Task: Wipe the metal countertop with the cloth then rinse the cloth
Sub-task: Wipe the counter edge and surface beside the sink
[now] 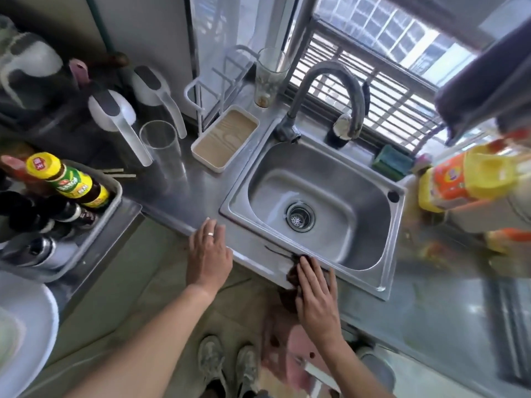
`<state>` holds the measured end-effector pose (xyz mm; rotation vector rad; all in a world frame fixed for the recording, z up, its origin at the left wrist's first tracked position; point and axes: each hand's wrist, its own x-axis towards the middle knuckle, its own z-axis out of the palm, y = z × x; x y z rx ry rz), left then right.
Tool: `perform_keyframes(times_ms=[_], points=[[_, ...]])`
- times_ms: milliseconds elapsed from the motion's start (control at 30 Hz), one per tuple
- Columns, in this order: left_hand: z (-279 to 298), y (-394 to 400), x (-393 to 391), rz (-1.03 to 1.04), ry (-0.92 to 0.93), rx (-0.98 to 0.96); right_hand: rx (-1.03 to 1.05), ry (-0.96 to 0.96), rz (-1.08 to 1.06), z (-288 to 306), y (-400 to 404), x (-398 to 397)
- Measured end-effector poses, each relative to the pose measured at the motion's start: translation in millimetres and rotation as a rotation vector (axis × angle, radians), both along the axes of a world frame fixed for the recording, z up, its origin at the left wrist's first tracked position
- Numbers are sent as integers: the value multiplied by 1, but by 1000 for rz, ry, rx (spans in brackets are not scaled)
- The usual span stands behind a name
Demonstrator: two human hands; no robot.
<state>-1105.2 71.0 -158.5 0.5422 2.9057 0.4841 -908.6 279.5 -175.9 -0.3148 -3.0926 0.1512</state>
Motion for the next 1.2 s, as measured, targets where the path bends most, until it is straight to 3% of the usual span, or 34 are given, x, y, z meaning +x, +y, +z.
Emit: perform_keyframes(times_ms=[133,267,367,467,700,1200], points=[[-4,14,15,-60,-24,-3,20,-20,-283,9,-5,16],[-8,26,26,-172,6,-8,-189,94,-399,26,-8,-7],[-7,39,35,-173,31,-5,-225,192,-320,35,-18,-44],[-10,47,44,-125,38,-4,-196,123,-172,20,-39,-60],[-34,50,52,-93,184,12,-165,173,63,-11,10,-23],[-18,158,168,-286,137,-32,-112,228,-58,-11,169,157]])
